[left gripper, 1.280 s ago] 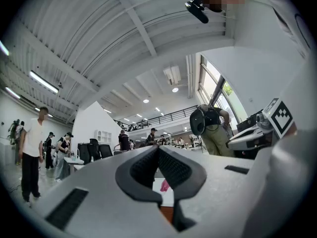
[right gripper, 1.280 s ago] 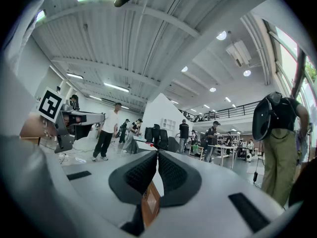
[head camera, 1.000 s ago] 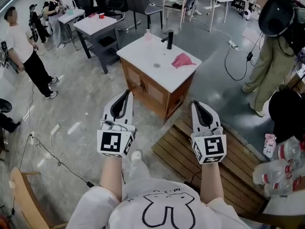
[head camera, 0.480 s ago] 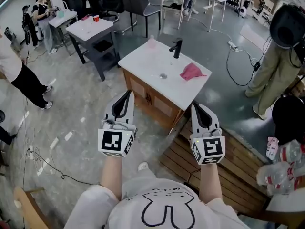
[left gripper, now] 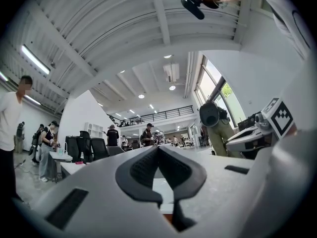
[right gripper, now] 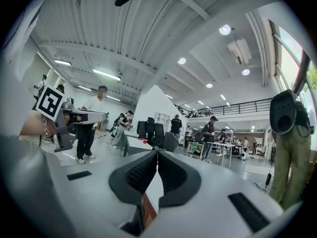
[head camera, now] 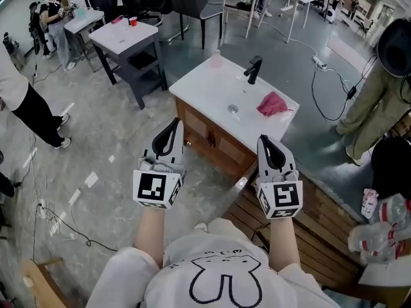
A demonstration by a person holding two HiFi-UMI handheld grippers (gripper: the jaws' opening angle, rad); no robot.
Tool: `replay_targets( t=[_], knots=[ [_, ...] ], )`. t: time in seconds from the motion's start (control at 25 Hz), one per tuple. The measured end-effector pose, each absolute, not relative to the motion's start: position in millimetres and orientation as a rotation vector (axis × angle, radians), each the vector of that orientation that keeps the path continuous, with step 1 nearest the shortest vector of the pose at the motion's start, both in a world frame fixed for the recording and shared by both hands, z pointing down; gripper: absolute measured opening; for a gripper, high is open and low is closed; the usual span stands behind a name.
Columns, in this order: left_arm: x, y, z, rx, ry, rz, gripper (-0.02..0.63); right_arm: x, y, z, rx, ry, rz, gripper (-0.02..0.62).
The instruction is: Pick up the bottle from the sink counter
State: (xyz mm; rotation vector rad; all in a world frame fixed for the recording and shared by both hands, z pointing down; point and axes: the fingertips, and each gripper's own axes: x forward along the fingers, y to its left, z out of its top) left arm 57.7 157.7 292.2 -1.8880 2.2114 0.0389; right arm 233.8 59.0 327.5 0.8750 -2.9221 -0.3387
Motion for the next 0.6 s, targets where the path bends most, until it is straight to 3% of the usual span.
replay_targets(
  t=[0.6],
  knots=[
    [-34, 106, 304, -1.882, 2.241, 0.058, 0.009, 158, -17, 339, 0.913, -2.930, -0.310, 0.032]
  ],
)
